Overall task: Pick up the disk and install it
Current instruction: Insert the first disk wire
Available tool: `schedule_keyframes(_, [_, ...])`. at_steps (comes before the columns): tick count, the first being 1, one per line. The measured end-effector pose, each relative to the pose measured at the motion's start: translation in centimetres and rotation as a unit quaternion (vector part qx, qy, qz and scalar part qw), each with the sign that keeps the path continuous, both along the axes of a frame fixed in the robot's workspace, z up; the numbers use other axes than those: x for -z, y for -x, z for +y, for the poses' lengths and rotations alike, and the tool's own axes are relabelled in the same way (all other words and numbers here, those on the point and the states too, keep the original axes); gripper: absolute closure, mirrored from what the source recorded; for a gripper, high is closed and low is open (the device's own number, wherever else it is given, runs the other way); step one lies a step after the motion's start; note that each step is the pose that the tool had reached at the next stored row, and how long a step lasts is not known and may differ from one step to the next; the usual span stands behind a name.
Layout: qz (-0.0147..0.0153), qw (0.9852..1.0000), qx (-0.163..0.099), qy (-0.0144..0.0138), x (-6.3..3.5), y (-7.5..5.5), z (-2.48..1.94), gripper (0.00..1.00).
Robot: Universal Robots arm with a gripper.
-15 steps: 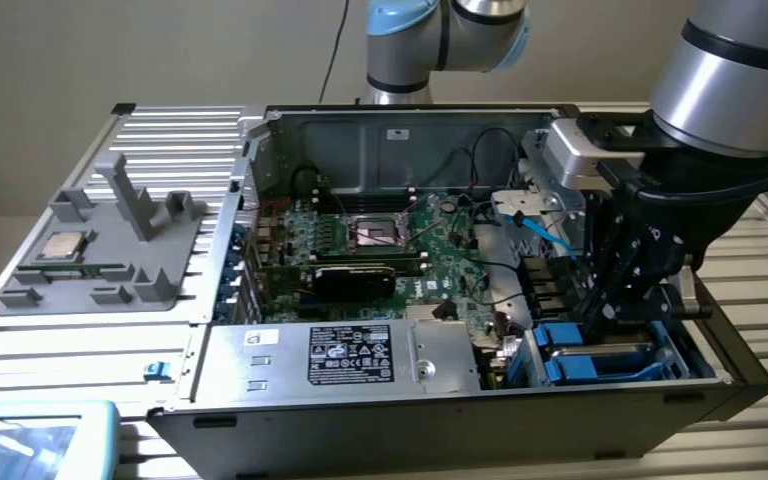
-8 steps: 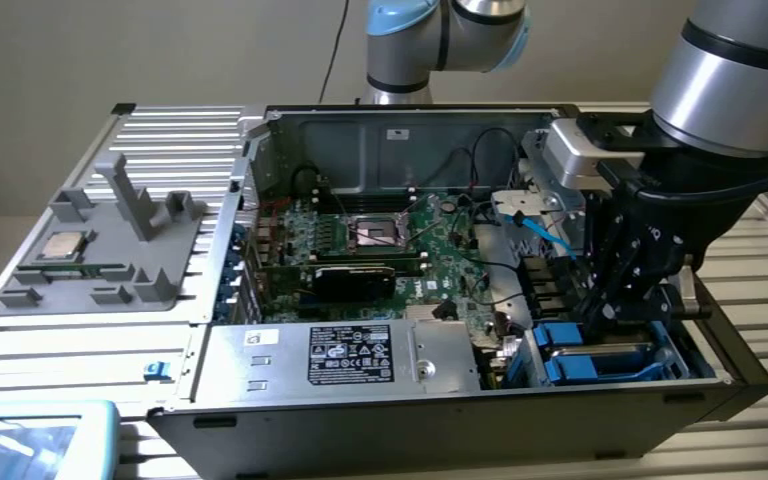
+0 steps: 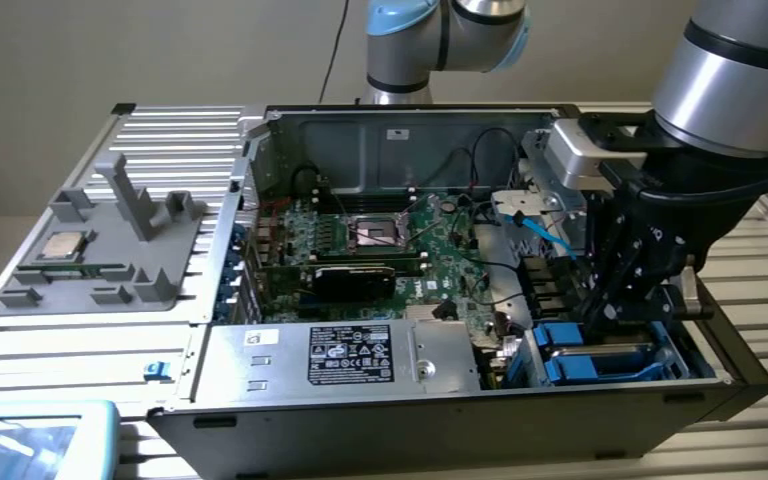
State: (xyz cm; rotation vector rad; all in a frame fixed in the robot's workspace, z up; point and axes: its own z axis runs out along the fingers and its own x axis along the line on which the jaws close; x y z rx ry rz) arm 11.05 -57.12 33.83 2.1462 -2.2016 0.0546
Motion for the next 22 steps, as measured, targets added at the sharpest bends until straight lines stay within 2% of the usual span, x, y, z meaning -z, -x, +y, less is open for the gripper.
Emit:
schedule_keyframes(7, [0.0,1.0,0.0,-0.0001,-0.09,0.0,-0.02,0.84])
schedule_keyframes(12, [0.0,1.0,0.0,0.0,-0.09,0.0,-0.26,0.84])
schedule_keyframes(22, [0.0,1.0,0.0,-0.0001,-0.08,0.09,-0.27,0.84])
